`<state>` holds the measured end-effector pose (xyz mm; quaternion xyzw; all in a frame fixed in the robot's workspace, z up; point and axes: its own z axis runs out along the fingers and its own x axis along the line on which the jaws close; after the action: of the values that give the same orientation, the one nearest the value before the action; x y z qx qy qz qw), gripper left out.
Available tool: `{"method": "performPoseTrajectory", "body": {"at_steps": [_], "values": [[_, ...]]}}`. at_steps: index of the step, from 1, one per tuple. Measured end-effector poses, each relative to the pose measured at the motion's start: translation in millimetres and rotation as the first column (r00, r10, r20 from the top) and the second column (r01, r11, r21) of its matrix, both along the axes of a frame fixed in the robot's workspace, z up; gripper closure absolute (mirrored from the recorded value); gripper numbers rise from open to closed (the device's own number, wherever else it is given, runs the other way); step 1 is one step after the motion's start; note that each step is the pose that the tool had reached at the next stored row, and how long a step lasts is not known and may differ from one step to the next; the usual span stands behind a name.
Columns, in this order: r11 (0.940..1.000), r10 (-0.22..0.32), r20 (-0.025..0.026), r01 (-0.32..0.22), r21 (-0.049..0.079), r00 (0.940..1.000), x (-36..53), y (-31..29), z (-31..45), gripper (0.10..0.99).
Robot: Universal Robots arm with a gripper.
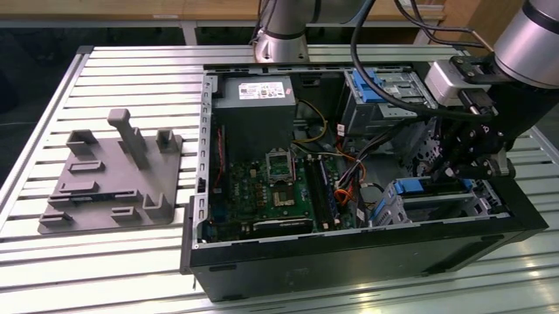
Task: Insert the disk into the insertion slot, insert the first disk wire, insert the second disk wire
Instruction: 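Insert the second disk wire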
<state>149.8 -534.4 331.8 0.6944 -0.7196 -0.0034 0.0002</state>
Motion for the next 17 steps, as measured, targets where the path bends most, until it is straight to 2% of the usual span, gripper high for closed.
{"method": "performPoseTrajectory", "body": {"at_steps": [17], "values": [[1.0000, 0.000, 0.0001, 0.000, 0.000, 1.0000, 0.8, -1.0, -3.7, 0.890]]}}
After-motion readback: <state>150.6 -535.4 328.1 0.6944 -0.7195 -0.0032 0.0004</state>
